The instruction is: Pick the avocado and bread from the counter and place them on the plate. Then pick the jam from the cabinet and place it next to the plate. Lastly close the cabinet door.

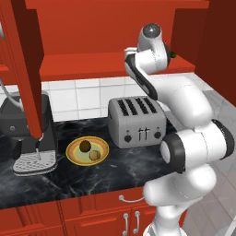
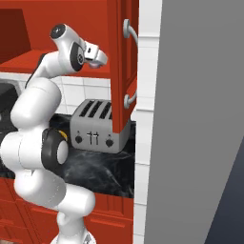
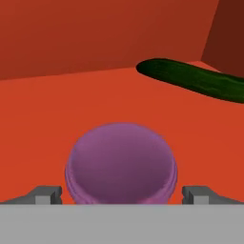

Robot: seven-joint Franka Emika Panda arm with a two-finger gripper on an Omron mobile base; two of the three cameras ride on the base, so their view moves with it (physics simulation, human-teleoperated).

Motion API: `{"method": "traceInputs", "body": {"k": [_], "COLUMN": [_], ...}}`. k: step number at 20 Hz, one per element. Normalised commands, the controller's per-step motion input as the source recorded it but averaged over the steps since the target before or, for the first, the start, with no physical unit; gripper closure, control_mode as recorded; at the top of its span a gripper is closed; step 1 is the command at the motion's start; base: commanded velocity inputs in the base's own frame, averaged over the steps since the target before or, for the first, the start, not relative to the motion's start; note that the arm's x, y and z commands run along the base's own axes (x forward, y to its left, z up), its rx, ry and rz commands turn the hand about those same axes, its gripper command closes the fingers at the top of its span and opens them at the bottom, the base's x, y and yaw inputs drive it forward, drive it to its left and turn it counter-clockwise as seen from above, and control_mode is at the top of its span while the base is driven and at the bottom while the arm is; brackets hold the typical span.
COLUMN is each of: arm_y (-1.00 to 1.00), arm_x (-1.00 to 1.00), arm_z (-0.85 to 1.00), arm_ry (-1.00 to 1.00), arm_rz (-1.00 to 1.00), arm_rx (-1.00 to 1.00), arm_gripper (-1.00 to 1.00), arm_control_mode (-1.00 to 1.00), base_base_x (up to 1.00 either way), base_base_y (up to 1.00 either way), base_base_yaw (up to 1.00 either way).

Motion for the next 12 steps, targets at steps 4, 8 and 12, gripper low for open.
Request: {"method": "traceInputs", "body": {"k": [4, 8, 12], "arm_y": [0.00, 0.00, 0.00], "arm_x": [0.37, 0.21, 0.08], "arm_z": [-0.12, -0.16, -0.42], "arm_ry": [0.01, 0.00, 0.00], "arm_rz": [-0.01, 0.00, 0.00], "arm_rx": [0.00, 0.00, 0.03], "arm_gripper": [-1.00, 1.00, 1.00], "arm_control_mode": [-1.00, -1.00, -1.00], "base_base_x": [0.00, 0.00, 0.00], "base_base_y": [0.00, 0.00, 0.00], "base_base_yaw": [0.00, 0.00, 0.00]}}
